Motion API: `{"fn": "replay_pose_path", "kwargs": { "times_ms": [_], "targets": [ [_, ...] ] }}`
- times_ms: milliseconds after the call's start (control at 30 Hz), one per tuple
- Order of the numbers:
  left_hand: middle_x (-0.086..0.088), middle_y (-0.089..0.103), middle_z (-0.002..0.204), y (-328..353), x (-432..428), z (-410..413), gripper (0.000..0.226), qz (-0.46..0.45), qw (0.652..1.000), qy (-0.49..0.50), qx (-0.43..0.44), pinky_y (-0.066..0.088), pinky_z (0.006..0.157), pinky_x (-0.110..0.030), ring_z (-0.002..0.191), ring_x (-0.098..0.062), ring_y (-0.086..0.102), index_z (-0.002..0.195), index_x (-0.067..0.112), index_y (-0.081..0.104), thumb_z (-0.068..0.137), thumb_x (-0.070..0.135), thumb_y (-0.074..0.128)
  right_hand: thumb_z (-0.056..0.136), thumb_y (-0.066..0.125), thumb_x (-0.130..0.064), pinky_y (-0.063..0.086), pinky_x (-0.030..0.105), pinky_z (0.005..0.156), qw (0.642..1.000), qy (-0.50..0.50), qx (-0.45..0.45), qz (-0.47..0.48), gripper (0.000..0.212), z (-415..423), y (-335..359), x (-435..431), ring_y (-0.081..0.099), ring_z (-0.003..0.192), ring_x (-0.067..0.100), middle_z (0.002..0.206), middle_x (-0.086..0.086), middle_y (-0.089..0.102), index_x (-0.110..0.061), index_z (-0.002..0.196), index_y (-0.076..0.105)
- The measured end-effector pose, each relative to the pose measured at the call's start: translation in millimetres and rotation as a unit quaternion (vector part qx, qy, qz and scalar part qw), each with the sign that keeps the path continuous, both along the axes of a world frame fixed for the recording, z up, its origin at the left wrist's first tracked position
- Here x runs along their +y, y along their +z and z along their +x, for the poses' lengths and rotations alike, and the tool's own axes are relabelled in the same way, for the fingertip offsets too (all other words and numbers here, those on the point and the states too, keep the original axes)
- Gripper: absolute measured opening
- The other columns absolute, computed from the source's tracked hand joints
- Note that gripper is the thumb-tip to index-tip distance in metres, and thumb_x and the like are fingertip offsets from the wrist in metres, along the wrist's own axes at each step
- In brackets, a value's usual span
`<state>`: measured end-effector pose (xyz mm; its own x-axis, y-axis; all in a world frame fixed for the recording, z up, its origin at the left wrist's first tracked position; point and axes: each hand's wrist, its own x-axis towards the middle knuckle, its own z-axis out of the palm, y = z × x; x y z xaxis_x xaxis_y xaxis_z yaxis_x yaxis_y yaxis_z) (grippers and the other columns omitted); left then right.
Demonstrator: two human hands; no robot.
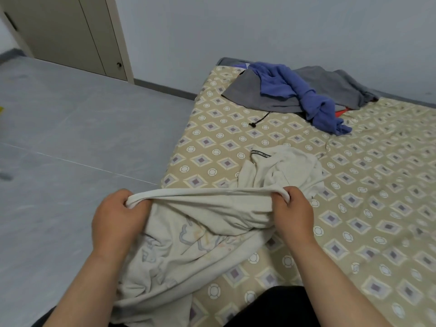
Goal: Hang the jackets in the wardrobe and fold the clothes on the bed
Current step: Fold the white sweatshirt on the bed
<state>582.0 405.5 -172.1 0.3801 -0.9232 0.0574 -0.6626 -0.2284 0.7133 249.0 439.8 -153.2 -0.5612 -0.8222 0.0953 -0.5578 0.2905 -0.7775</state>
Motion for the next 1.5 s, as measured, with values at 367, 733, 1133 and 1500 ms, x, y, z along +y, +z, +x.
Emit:
{"fn": "replay_pose_path", "kwargs": {
  "times_ms": [367,733,1133,1500],
  "targets": [
    [0.008,0.057,0.069,11.9,7.2,11.7,0.019,-0.033,0.989,0.085,0.120,0.040,0.054,-0.028,0.063,-0.008,0.053,0.075,0.022,0.052,0.074,0.025,0.071,0.092,0.057,-0.018,0.035,0.008,0.054,0.994,-0.051,-0.027,-0.096,0.026,12.6,30.0,27.5,0.045,0.059,-0.006,0.072,-0.012,0.045,-0.031,0.077,0.040],
    [-0.013,0.060,0.125,39.9,40.4,10.0,0.057,0.019,0.997,-0.050,-0.058,0.044,0.096,-0.046,0.114,-0.040,0.051,0.129,0.021,0.061,0.073,0.010,0.063,0.090,0.064,-0.008,0.038,0.010,0.062,0.980,0.167,-0.058,-0.097,0.020,54.0,104.7,66.0,0.050,0.066,-0.002,0.072,-0.019,0.057,-0.024,0.079,0.060],
    [0.008,0.067,0.072,106.5,84.4,-18.7,0.019,0.014,0.893,-0.297,0.339,0.048,0.064,-0.025,0.069,-0.007,0.058,0.078,0.017,0.075,0.087,0.004,0.065,0.086,0.063,-0.011,0.044,0.011,0.064,0.933,0.358,-0.010,0.041,0.040,94.4,133.8,106.9,0.053,0.062,0.001,0.095,-0.027,0.068,-0.044,0.108,0.063],
    [-0.010,0.060,0.064,84.8,104.4,24.3,0.017,0.072,0.726,-0.124,0.672,0.050,0.056,-0.024,0.055,-0.022,0.061,0.068,0.008,0.067,0.074,0.016,0.053,0.081,0.058,-0.040,0.037,0.011,0.085,0.899,0.374,0.045,0.222,0.060,100.5,45.1,106.0,0.050,0.105,-0.006,0.138,-0.016,0.048,-0.043,0.140,0.044]
  ]
}}
